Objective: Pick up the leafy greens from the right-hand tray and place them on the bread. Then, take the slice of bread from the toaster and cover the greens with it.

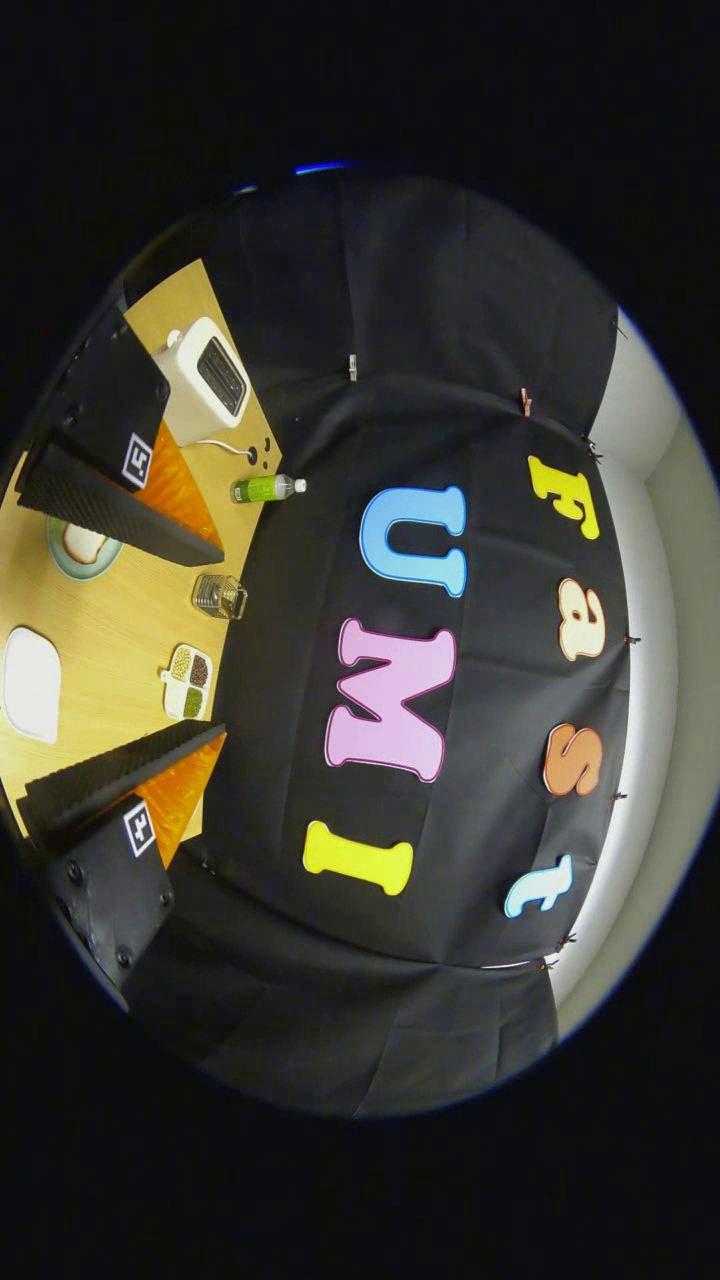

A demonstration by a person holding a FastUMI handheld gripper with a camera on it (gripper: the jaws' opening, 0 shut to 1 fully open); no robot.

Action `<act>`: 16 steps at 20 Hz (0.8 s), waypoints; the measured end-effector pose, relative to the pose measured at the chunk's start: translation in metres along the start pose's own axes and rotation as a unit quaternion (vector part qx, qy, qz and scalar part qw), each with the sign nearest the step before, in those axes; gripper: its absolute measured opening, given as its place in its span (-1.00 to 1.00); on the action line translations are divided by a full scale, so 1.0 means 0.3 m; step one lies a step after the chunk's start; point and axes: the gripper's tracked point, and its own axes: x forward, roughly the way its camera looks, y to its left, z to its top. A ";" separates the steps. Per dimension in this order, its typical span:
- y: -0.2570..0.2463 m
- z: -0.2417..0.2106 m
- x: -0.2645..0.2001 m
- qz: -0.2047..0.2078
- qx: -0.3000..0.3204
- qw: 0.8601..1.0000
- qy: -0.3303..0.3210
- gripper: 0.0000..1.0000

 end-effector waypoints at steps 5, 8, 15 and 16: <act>-0.018 0.008 -0.001 0.006 -0.009 1.000 -0.008 0.93; -0.044 0.012 0.003 0.003 -0.016 1.000 -0.013 0.96; -0.068 -0.001 0.021 0.006 -0.017 1.000 -0.015 0.97; -0.073 -0.006 0.024 0.006 -0.017 1.000 -0.014 0.96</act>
